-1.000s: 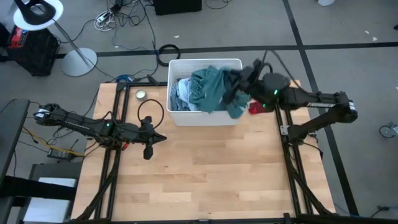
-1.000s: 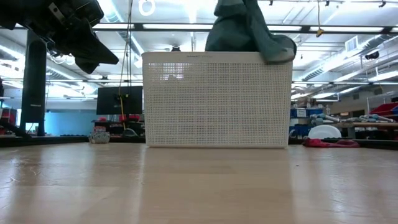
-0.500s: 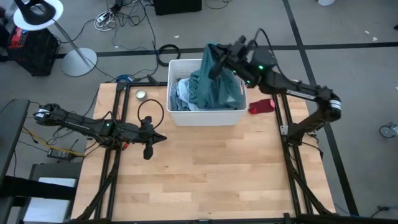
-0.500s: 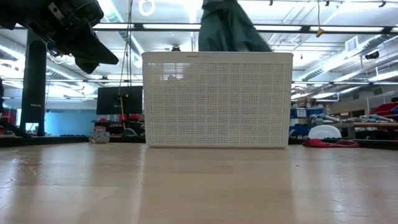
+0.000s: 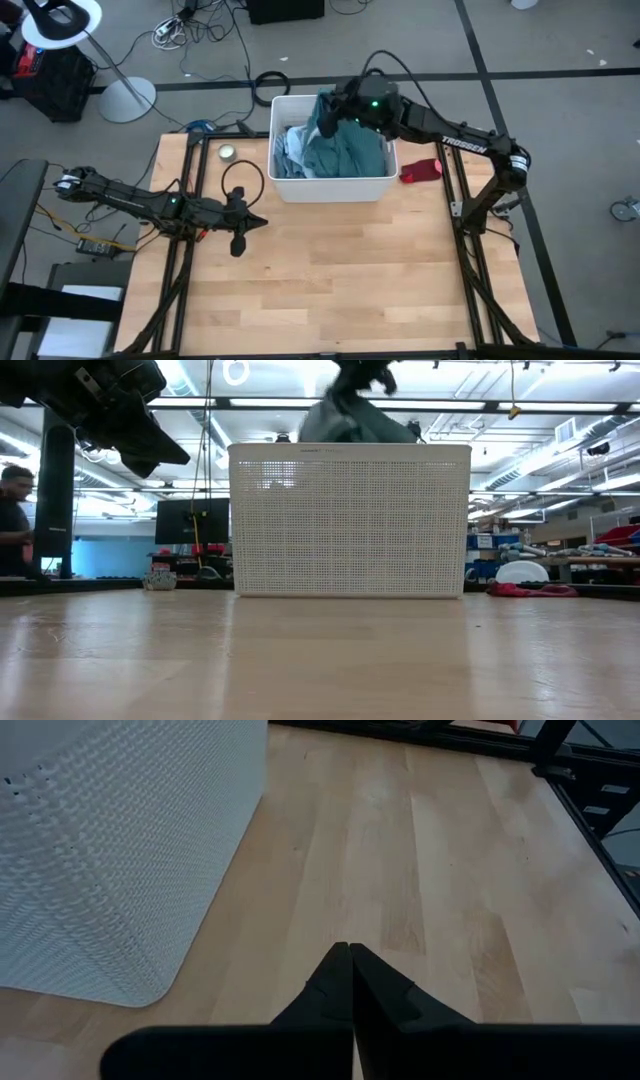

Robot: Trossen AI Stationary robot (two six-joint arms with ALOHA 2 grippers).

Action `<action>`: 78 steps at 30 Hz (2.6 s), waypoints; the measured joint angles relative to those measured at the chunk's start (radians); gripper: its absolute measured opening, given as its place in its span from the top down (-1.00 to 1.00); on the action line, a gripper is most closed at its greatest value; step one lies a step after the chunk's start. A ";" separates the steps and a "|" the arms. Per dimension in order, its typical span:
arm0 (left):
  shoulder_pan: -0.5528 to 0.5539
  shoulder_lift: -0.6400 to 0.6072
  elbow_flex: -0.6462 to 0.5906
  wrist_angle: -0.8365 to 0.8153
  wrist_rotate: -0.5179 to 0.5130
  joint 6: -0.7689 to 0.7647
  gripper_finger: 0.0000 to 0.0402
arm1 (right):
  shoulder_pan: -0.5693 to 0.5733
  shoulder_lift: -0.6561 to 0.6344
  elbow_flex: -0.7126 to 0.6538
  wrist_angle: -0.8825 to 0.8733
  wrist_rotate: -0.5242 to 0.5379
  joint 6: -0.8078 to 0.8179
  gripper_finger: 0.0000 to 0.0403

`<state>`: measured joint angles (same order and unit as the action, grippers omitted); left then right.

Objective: Sort clothes
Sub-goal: Put the gray long sleeve into the laundry bin, then put the red sock into the laundry bin

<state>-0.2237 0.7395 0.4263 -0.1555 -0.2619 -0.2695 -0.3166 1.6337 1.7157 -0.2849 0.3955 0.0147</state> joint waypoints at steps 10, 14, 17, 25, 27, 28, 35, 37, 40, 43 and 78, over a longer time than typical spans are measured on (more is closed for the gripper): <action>0.000 0.000 0.000 0.010 0.000 0.006 1.00 | -0.002 0.105 0.001 -0.347 -0.070 0.212 1.00; 0.000 0.000 0.000 0.008 0.000 0.005 1.00 | -0.015 0.205 0.001 -0.351 -0.122 0.246 1.00; 0.000 0.000 0.000 0.008 0.000 0.005 1.00 | -0.036 0.280 0.001 -0.351 -0.161 0.278 1.00; 0.000 0.000 0.000 0.007 0.000 0.004 1.00 | -0.102 0.442 0.006 -0.304 -0.353 0.378 0.99; 0.000 0.000 0.000 0.007 0.000 0.004 1.00 | -0.109 0.457 0.006 -0.283 -0.368 0.385 0.96; 0.000 0.000 0.000 0.006 0.000 0.004 1.00 | -0.110 0.463 0.006 -0.271 -0.369 0.385 0.94; 0.000 0.000 0.000 0.006 0.000 0.003 1.00 | -0.111 0.434 0.000 -0.257 -0.375 0.381 0.69; 0.000 0.000 0.000 0.006 0.000 0.003 1.00 | -0.111 0.406 -0.003 -0.265 -0.377 0.378 0.60; 0.000 0.000 0.000 0.006 0.000 0.003 1.00 | -0.108 0.361 -0.003 -0.267 -0.377 0.377 0.45; 0.000 0.000 0.000 0.006 0.000 0.003 1.00 | -0.103 0.308 -0.003 -0.276 -0.387 0.369 0.31; 0.000 0.000 0.000 0.008 0.000 -0.001 1.00 | -0.067 -0.342 -0.085 -1.020 0.136 0.519 0.14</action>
<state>-0.2237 0.7391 0.4263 -0.1478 -0.2619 -0.2706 -0.3833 1.2919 1.6309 -1.3051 0.5312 0.5340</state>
